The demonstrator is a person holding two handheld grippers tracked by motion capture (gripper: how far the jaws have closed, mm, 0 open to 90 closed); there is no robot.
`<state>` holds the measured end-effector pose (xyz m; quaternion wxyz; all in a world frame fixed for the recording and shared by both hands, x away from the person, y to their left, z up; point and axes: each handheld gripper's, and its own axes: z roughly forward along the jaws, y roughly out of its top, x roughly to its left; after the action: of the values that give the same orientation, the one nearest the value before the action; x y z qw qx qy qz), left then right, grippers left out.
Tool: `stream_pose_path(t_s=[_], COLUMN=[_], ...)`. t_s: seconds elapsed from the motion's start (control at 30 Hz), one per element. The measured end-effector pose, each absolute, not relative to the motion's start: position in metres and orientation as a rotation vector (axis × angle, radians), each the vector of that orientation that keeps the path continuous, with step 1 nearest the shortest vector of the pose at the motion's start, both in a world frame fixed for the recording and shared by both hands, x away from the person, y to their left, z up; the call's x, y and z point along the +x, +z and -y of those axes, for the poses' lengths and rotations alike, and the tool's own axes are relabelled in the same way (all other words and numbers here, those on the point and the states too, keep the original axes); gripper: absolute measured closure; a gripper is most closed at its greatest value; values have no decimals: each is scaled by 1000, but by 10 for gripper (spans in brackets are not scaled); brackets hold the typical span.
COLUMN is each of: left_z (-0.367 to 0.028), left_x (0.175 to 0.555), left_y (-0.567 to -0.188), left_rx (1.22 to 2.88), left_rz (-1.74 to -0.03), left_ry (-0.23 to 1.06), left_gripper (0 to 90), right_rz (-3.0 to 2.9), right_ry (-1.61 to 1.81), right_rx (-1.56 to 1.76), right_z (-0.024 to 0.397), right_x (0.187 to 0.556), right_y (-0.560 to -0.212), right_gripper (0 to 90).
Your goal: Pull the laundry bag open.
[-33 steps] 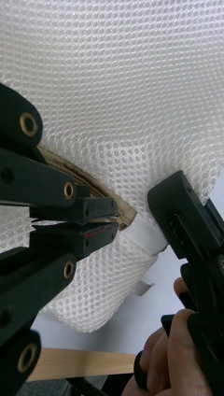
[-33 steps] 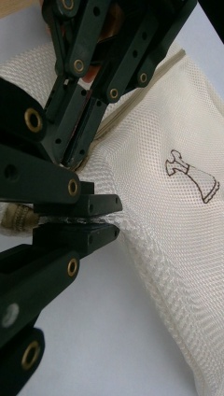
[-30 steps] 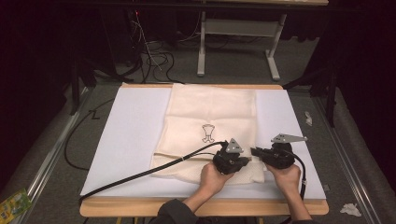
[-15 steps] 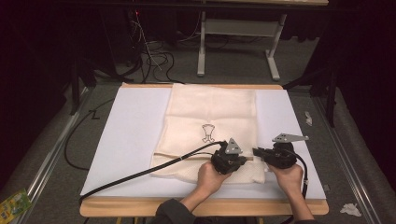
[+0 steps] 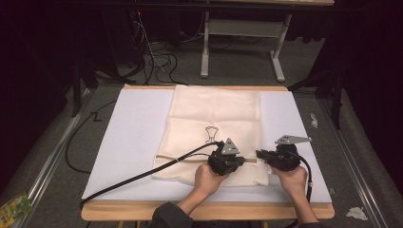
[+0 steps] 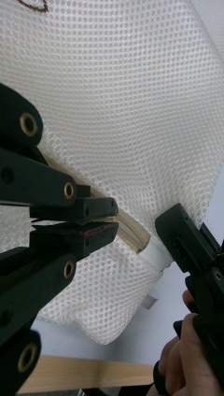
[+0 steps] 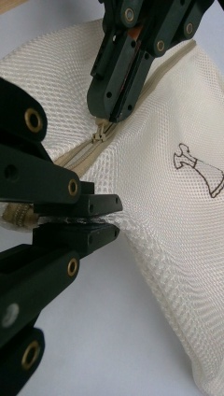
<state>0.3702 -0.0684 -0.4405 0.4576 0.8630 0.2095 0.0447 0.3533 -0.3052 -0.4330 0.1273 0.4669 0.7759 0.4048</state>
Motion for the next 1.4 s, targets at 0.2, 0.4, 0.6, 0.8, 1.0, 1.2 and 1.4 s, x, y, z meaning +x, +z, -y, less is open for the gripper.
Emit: stream_pose_path(t_s=[0.2,0.4,0.6,0.8,1.0,1.2,1.4], left_z=[63,61,59,56,56,51,48], left_x=[371,372,372,373,373,375,374], left_y=[-442,-440,-438,-440,-440,-438,-439], left_rx=[2127,2125,2121,2130,2129,2128,2121], left_rz=[-533,-529,-535,-543,-543,-549,-553], left_ry=[113,115,122,113,115,121,123], left_gripper=[870,870,870,870,873,873,873], right_rz=[-2262,-2262,-2261,-2261,-2261,-2260,-2262], right_ry=[1161,1147,1119,1107,1099,1097,1086], right_rx=[1362,1371,1348,1355,1344,1333,1333], right_z=[307,305,302,300,298,298,297], right_x=[354,355,358,359,359,359,359], right_y=[-437,-437,-436,-437,-436,-435,-434], right_gripper=[876,876,876,876,876,876,876])
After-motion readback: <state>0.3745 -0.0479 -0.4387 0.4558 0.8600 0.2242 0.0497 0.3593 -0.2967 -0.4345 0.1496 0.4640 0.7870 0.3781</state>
